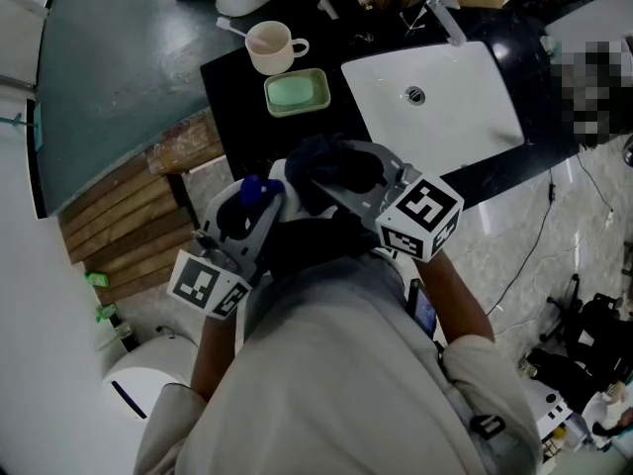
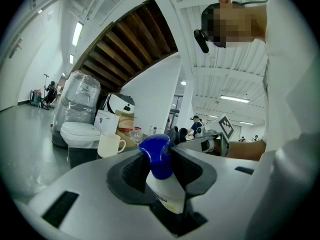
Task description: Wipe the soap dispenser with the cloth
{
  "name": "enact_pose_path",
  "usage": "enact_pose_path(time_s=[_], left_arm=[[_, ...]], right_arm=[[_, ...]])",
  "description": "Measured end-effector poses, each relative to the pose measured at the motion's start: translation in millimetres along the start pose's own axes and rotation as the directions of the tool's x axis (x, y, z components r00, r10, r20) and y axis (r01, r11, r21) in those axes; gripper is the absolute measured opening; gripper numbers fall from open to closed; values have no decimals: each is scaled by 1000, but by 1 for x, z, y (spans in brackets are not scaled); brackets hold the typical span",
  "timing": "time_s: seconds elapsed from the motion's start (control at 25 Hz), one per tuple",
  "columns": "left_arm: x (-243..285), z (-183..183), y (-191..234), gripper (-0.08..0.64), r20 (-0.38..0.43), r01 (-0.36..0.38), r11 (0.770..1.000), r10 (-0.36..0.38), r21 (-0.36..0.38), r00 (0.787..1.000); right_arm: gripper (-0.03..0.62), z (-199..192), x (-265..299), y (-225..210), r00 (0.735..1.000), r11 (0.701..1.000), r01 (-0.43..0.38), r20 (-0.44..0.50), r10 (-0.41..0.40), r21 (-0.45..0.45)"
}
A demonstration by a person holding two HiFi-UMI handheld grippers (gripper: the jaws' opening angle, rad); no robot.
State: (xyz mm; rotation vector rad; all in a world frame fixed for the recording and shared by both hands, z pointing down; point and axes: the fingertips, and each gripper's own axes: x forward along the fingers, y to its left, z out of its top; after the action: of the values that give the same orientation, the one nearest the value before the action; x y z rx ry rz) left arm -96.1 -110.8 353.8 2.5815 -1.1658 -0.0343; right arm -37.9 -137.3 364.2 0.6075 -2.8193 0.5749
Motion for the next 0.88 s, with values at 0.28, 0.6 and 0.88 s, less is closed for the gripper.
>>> enact_pose_path(time_s=[0.28,0.6,0.88], left_arm=[[0,0,1,129,-1,-4,1000,4,2,1000],[-1,-1,3,129,-7,-10,1000,10,8,1000],[-1,-1,1,129,-4,-9,1000,9,15,1000]], right_arm=[[149,-5,-1,-4,1000,1000,4,-4,-4,24],[149,-13,-2,-7,1000,999,9,-17,-9,32],[149,-18,-6,-10,999,999,18,-38,-16,34]])
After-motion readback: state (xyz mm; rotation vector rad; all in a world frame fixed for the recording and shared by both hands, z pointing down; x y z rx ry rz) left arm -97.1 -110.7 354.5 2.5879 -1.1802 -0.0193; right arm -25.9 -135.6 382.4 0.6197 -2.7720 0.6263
